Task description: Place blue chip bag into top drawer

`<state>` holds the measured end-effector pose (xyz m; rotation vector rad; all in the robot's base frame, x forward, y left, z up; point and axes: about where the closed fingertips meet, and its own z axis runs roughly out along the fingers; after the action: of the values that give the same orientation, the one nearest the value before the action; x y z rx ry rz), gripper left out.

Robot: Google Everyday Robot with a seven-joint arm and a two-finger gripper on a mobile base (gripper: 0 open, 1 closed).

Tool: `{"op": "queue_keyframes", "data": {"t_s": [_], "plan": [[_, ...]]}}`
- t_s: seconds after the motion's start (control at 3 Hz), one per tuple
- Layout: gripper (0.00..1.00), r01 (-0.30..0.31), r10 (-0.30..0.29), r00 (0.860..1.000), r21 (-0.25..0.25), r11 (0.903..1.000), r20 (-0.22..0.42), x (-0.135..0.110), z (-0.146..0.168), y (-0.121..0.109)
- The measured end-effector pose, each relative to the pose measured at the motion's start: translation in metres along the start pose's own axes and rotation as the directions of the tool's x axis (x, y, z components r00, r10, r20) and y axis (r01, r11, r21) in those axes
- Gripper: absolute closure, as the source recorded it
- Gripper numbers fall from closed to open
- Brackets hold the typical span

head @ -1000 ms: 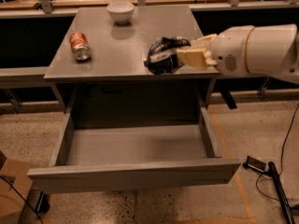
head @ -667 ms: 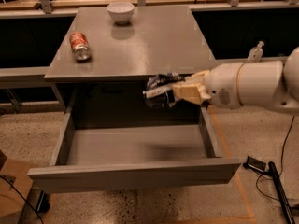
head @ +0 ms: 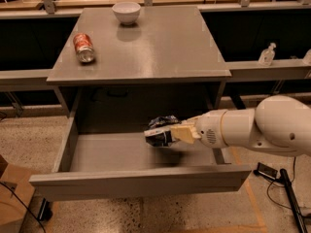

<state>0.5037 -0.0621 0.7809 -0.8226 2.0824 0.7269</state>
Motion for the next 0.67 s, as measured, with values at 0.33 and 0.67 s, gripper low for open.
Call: {"op": "queue_keyframes", "data": {"t_s": [0.33, 0.67], "plan": [[0.31, -0.059, 0.058, 0.997, 0.031, 0.9978, 0.056, 0.0146, 0.0190, -0.0102], [0.00, -0.058, 0.055, 0.996, 0.042, 0.9975, 0.066, 0.0111, 0.0209, -0.0118]]}}
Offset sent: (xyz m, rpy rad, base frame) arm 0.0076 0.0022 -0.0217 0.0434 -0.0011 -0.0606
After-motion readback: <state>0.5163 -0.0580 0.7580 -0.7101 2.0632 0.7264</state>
